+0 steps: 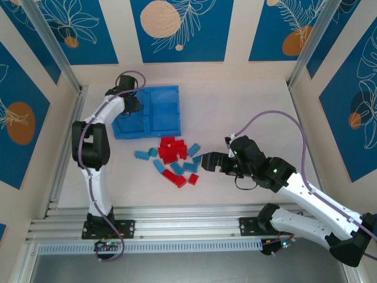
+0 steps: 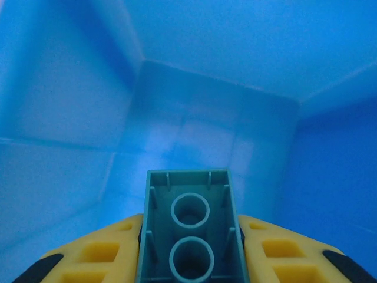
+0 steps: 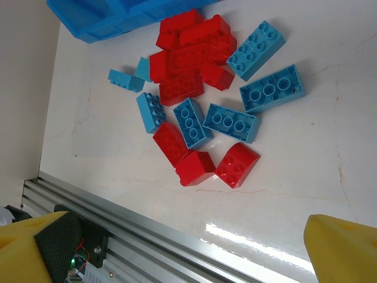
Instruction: Sort the legos into containers by color
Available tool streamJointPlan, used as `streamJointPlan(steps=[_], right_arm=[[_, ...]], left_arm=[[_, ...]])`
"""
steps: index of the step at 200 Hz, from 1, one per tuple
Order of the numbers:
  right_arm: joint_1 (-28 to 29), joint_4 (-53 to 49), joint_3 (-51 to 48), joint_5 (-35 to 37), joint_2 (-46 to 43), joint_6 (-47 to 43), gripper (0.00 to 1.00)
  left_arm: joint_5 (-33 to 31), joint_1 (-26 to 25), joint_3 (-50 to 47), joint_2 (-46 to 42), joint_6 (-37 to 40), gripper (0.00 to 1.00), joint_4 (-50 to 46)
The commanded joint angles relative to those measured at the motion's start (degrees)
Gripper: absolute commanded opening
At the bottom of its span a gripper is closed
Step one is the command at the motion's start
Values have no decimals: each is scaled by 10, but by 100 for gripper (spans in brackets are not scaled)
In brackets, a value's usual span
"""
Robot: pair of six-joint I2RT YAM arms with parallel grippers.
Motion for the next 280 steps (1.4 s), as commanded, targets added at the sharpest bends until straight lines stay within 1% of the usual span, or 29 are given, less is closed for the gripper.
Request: streamJointPlan(steps=[1,24,41,47,57,72,94,108,116,135,146,162,171,190,204,219,237,255,270,280], right_arm=[[5,-18,-1,13,-12,14,99],[4,-19,5,15,-13,14,99],[5,-13,8,25,-11,9,99],[4,-11,10,29,-8,6,99],[5,-8,14,35,-2,0,99],[5,-7,23,46,15,-10,99],[8,-5,39,53,55,-24,100],[13,9,42,50,85,-34,100],[16,20,42,47,106,-38,99],[25,34,47,41,168,-39,99],[33,40,49,40,205,-38,99],[44,47,48,47,259,-27,99],[48,45,49,56,288,-2,98],[52,43,48,62,335,80,94],[56,42,53,57,361,146,89],[64,40,62,61,388,186,87],[69,32,72,73,412,224,81],[70,45,73,65,432,246,73],[72,49,77,62,444,255,69],[76,51,81,68,451,258,68]], left_arm=[[27,5,31,14,-6,38,-34],[32,6,28,0,-10,43,-37],[40,5,12,-37,-14,54,-28],[44,6,3,-54,-17,56,-23],[52,5,-17,-92,-21,58,-11],[62,2,-57,-157,-28,58,3],[77,-13,-150,-293,-37,58,30],[76,-44,-215,-388,-28,57,42],[70,-73,-245,-438,-15,57,43],[43,-169,-293,-534,41,56,28],[56,-216,-310,-571,74,56,6],[91,-266,-327,-609,120,58,-35],[98,-292,-336,-626,145,62,-61],[101,-335,-365,-665,189,76,-88],[120,-342,-394,-691,229,88,-91],[136,-344,-423,-707,273,99,-86],[152,-345,-457,-719,305,100,-65],[159,-346,-487,-731,318,100,-34],[162,-346,-497,-738,330,100,-32],[149,-346,-498,-742,334,100,-40]])
